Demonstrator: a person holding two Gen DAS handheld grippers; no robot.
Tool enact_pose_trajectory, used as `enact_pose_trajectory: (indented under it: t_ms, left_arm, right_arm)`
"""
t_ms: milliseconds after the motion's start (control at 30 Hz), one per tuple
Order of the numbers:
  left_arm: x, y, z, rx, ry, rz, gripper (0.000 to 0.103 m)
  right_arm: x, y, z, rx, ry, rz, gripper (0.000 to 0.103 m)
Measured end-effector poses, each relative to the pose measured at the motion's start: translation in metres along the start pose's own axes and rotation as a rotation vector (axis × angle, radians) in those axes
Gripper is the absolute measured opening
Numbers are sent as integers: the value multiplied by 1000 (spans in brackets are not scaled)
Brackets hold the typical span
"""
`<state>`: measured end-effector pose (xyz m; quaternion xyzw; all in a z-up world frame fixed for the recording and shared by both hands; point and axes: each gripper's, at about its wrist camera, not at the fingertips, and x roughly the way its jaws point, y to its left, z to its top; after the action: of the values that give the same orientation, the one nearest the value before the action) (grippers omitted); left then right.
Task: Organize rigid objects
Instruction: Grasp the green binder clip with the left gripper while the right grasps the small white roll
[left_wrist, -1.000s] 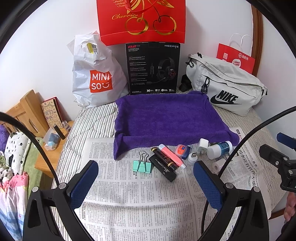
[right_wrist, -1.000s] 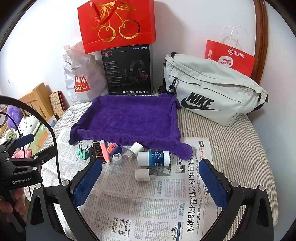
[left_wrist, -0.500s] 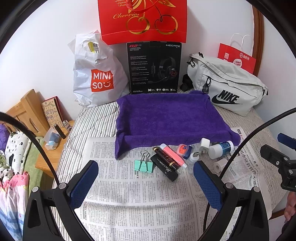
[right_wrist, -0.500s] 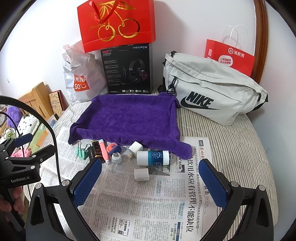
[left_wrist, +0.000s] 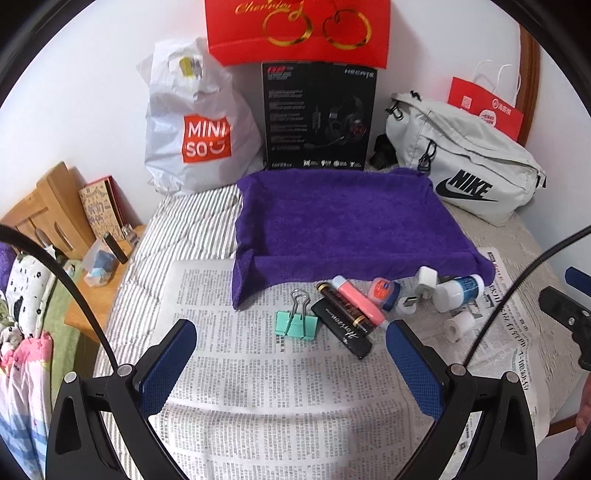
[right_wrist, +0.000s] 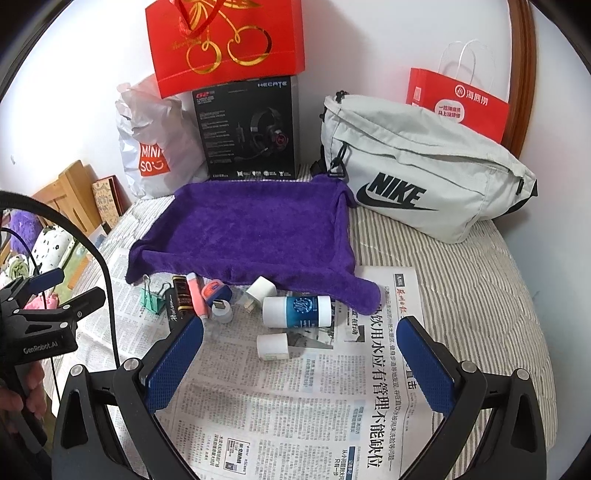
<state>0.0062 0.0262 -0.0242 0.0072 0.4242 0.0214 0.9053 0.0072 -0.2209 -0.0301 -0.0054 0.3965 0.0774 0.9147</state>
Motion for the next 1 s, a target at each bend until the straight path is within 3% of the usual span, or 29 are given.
enact_pose_trajectory:
  t_ms: [167, 400, 600, 733, 1000]
  left_arm:
    - [21, 5, -5, 13, 22, 19, 103]
    - [62, 11, -13, 40, 76, -37, 102]
    - [97, 11, -21, 83, 131, -60, 93]
    - [111, 12, -20, 99, 141, -79, 75]
    - [119, 8, -16, 121, 114, -117, 70]
  right_arm:
    - [10, -1, -3, -4, 27, -6, 103]
    - [26, -2, -5, -3, 65, -13, 103]
    - [41, -7, -8, -2, 99, -45, 103]
    - [51, -14, -9, 18, 125, -58, 103]
    - [72, -23, -19, 26, 186, -67, 103]
